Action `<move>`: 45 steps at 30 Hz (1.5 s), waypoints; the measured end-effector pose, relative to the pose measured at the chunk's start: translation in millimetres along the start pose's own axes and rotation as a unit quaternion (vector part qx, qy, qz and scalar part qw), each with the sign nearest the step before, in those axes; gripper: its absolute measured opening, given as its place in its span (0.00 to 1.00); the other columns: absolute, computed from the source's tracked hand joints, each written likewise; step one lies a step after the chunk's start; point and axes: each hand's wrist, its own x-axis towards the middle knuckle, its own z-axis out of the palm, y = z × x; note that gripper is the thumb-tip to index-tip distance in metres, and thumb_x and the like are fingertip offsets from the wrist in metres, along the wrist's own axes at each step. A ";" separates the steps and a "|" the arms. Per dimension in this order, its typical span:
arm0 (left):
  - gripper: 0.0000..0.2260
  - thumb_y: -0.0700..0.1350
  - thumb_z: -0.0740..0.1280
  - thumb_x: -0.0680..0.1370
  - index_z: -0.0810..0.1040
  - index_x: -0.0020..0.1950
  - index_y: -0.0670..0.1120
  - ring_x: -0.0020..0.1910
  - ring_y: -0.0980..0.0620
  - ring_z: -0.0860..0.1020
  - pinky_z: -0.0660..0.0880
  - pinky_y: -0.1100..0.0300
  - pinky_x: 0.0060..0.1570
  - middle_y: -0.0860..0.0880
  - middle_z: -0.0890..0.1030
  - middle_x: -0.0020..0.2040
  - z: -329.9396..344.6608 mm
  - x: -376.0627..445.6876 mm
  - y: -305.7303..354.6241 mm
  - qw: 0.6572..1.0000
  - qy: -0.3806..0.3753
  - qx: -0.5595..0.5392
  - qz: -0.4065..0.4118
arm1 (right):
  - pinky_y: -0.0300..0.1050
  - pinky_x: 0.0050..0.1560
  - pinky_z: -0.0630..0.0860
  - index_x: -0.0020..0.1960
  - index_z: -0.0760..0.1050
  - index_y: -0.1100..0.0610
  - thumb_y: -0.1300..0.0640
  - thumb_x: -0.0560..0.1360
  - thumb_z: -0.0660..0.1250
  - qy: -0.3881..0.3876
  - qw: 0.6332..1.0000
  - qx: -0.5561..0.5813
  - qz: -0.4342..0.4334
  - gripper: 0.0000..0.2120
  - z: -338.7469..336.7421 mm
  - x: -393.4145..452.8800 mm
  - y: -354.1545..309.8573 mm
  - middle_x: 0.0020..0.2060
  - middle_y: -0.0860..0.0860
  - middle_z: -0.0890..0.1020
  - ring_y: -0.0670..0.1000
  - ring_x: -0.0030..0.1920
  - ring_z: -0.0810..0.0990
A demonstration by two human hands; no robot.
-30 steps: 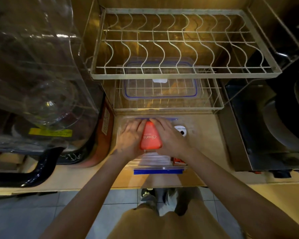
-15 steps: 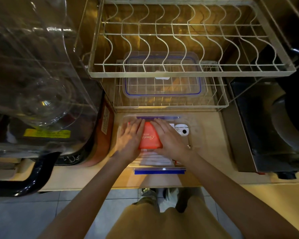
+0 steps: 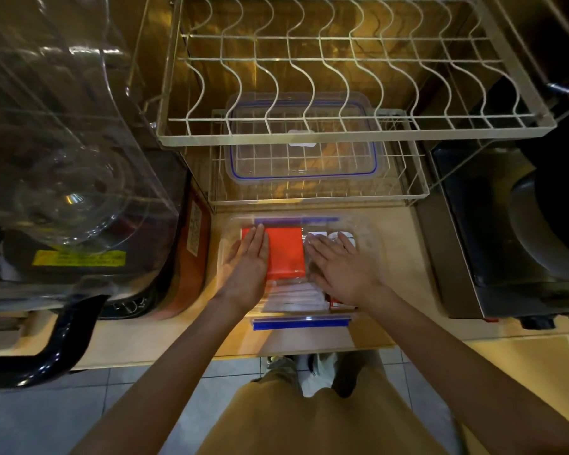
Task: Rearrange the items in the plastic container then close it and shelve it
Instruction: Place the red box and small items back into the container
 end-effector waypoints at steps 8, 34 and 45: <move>0.36 0.43 0.59 0.78 0.35 0.74 0.40 0.76 0.46 0.39 0.42 0.53 0.75 0.42 0.37 0.77 4.0 -4.6 4.1 1.000 0.019 -0.016 -0.004 | 0.51 0.76 0.40 0.77 0.40 0.56 0.51 0.81 0.47 -0.019 0.999 0.025 0.011 0.28 3.1 -2.8 -0.3 0.78 0.51 0.45 0.50 0.78 0.43; 0.20 0.55 0.49 0.80 0.76 0.58 0.48 0.49 0.50 0.78 0.72 0.58 0.49 0.47 0.81 0.54 4.3 -59.5 19.3 0.994 0.028 -0.106 0.024 | 0.39 0.54 0.71 0.58 0.77 0.66 0.72 0.74 0.62 -0.065 0.942 0.315 0.096 0.14 2.3 -13.1 -13.0 0.60 0.59 0.79 0.55 0.59 0.78; 0.20 0.54 0.48 0.80 0.77 0.55 0.49 0.53 0.50 0.75 0.69 0.55 0.53 0.47 0.80 0.54 6.6 -59.0 21.6 0.996 0.031 -0.077 -0.007 | 0.28 0.48 0.72 0.59 0.76 0.66 0.71 0.77 0.55 -0.007 0.892 0.422 0.158 0.15 -21.5 -27.9 7.0 0.58 0.61 0.80 0.55 0.55 0.78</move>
